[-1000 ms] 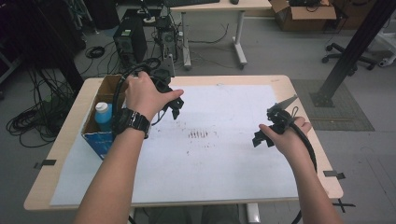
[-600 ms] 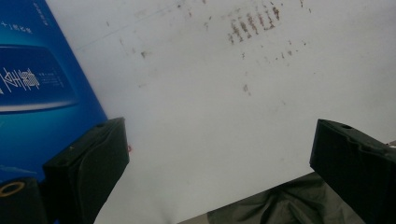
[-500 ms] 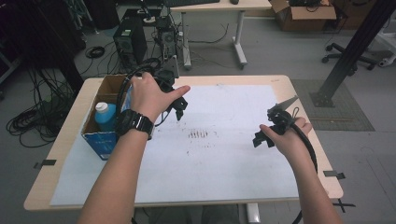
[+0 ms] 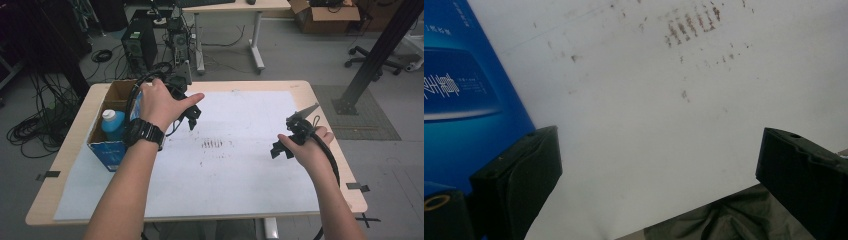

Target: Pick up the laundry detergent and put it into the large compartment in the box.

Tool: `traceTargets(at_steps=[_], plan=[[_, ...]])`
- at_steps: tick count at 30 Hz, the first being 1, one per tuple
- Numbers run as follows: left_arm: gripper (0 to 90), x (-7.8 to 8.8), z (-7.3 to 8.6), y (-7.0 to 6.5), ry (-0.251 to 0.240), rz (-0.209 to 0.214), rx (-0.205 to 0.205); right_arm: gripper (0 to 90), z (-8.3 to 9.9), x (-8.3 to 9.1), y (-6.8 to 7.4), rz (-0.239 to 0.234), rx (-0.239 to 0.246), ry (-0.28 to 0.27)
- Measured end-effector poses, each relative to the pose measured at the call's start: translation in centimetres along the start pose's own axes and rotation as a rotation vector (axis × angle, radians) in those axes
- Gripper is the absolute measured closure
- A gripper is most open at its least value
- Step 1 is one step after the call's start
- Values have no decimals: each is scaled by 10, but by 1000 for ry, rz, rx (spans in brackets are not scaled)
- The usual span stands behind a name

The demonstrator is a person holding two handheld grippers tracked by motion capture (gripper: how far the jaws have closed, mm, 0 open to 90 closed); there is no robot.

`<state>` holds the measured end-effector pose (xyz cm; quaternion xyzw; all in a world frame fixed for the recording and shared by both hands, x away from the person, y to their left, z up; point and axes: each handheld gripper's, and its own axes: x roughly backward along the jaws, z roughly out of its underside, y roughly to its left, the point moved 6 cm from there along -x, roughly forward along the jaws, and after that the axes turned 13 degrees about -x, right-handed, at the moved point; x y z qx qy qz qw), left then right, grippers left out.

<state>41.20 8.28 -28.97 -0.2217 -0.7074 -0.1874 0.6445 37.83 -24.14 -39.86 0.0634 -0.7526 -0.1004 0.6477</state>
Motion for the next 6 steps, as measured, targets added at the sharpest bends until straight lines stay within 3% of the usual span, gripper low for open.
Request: traceTargets(at_steps=[6], plan=[[49,0,0,0,-1,2,-4,40,0,1,-1,0,-3,-2]])
